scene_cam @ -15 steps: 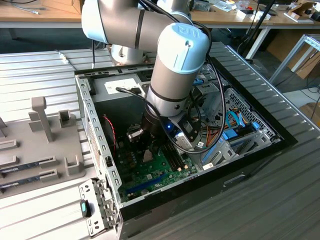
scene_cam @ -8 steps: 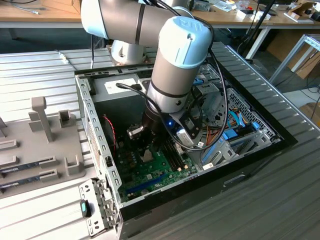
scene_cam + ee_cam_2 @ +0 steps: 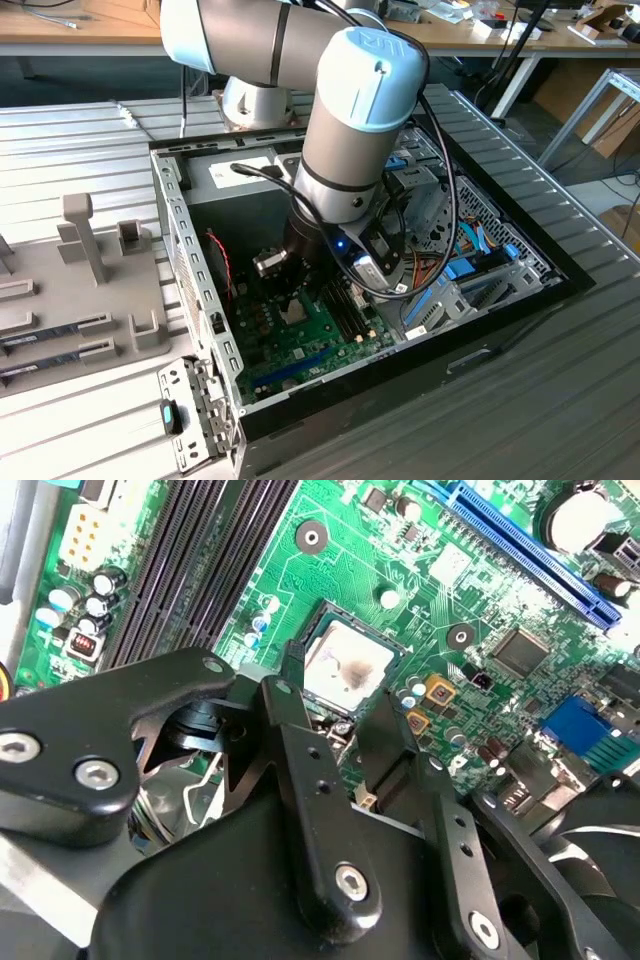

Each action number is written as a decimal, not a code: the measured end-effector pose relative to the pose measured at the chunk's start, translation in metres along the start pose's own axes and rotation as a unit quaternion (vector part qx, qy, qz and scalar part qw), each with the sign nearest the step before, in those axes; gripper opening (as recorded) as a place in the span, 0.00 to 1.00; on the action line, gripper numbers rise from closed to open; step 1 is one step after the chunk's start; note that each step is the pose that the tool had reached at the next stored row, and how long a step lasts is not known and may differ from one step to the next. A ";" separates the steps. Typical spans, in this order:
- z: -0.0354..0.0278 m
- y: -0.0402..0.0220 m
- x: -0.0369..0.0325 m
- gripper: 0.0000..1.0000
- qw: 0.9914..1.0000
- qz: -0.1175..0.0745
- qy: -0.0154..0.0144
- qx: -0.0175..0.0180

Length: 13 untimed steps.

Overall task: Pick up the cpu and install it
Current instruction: 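Place the cpu into insertion slot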

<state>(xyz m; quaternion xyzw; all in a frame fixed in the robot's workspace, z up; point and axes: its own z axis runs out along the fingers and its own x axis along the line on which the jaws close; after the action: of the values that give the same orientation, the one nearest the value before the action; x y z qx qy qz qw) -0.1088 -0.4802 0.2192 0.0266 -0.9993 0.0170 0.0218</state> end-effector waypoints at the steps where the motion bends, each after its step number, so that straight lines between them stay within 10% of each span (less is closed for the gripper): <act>1: 0.0004 0.0000 0.0000 0.49 1.000 -0.007 0.000 0.000; 13: 0.0122 0.0006 0.0023 0.49 1.000 -0.002 0.000 0.001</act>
<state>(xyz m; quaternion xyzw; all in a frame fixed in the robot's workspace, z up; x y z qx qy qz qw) -0.1116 -0.4802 0.2071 0.0285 -0.9992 0.0182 0.0221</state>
